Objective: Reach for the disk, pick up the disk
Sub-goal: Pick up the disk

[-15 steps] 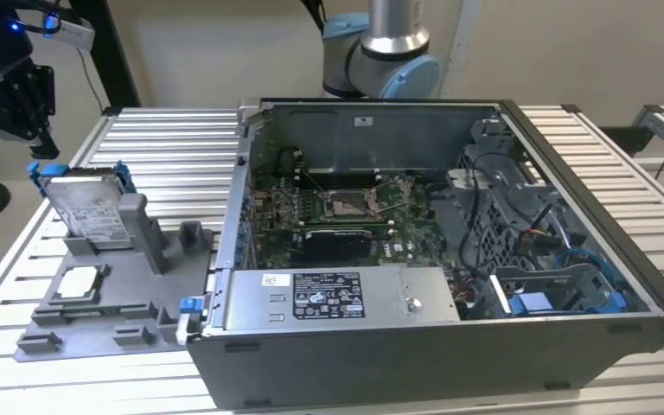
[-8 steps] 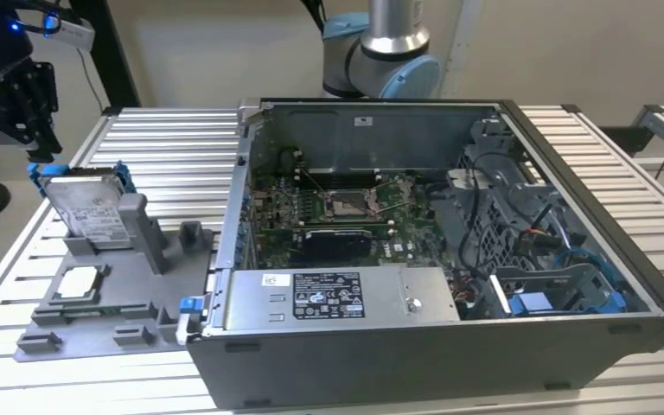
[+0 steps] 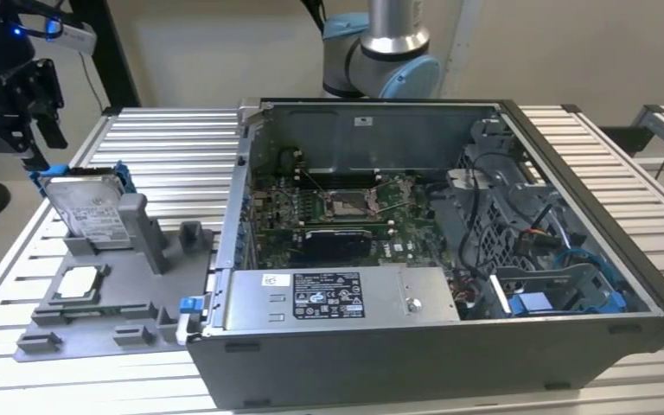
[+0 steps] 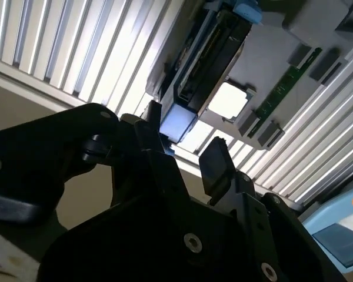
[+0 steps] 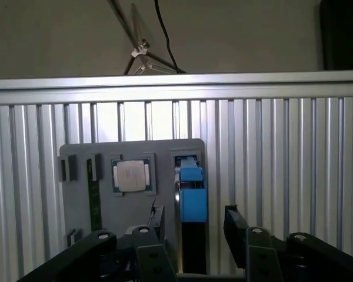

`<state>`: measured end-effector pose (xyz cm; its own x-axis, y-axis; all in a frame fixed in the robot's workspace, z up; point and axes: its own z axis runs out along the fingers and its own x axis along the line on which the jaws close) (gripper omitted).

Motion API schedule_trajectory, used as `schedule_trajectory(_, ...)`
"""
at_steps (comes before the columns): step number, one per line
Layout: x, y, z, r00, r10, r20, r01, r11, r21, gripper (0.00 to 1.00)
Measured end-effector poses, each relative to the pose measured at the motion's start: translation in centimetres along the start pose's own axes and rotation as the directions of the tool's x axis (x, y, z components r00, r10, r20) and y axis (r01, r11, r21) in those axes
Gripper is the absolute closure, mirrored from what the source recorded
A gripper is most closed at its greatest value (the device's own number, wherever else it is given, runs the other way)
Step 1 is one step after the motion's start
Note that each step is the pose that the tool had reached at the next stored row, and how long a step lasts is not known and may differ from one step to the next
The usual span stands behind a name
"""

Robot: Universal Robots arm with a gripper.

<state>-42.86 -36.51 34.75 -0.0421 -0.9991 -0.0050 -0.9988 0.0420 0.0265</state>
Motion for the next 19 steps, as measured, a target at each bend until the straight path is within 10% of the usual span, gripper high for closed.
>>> schedule_trajectory(19,0.1,-0.42,3.2,0.9997,-0.024,-0.0018,0.024,0.9997,-0.0005,0.0)
